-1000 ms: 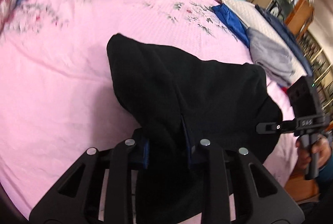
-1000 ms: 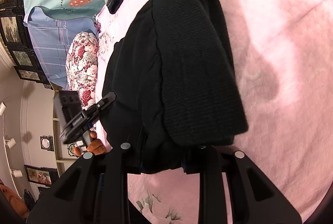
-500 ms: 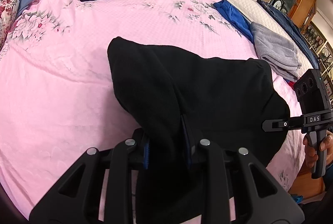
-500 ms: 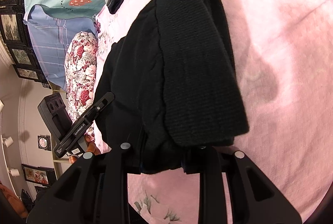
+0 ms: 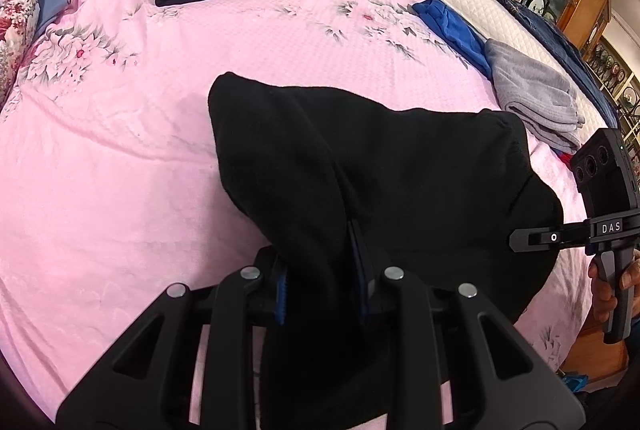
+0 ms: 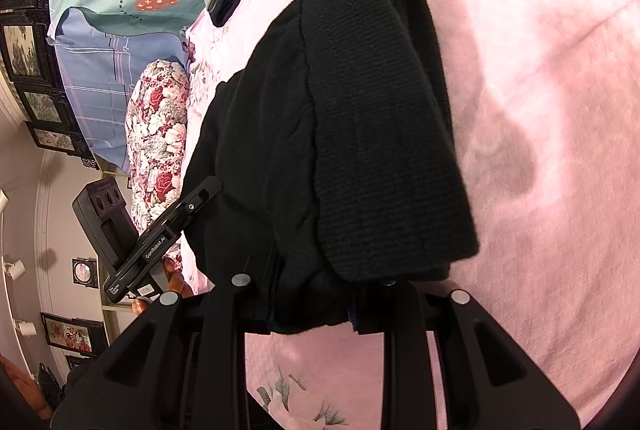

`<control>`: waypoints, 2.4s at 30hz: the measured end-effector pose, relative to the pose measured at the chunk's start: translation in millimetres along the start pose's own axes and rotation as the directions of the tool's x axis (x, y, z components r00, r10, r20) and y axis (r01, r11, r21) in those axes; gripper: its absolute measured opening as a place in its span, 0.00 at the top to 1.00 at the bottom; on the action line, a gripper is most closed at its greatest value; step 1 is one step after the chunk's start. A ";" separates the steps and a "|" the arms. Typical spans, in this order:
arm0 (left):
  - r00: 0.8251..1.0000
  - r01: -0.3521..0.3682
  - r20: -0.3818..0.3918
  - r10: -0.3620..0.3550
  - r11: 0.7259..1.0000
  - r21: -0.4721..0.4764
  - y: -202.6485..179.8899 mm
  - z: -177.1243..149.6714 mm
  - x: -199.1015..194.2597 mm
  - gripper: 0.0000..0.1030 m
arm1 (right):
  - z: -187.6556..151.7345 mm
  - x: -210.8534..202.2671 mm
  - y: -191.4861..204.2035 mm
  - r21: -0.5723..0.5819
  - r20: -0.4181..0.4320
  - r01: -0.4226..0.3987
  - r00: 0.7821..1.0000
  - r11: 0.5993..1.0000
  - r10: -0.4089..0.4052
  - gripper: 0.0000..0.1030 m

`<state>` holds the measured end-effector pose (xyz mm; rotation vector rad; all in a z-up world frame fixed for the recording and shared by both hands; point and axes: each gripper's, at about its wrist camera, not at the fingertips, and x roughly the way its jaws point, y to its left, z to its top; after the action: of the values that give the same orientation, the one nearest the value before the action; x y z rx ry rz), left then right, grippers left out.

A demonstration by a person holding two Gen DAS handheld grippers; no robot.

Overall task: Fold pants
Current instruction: 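Grasp the folded sweatpants bundle with both tools, then carry the bundle with both tools onto the stack of folded clothes, then open both tools and release the bundle on the stack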

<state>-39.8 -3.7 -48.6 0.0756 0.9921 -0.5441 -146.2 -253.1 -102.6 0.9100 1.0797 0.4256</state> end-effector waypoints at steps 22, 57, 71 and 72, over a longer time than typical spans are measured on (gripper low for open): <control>0.967 0.014 0.253 -0.003 0.999 -0.042 74.2 238.5 -91.5 0.86 | 100.0 -31.7 111.4 -0.325 0.084 -0.009 0.996 0.946 0.038 0.77; 0.809 -0.422 0.378 0.449 0.893 -0.158 60.6 163.5 -90.7 0.02 | 250.9 35.4 247.6 -0.504 0.570 0.576 0.782 0.644 -0.253 0.07; 0.822 -0.367 0.392 0.413 0.911 -0.188 12.0 93.9 -32.8 0.02 | 61.5 49.1 167.3 -0.448 0.753 0.680 0.636 0.580 -0.165 0.01; 0.827 -0.355 0.389 0.407 0.913 -0.201 16.7 92.6 -30.1 0.02 | 62.8 47.9 163.0 -0.425 0.768 0.683 0.620 0.594 -0.163 0.01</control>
<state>26.8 -5.2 24.3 0.0442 0.5555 -0.1152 -49.5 -151.7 12.3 0.0170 0.3590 0.0088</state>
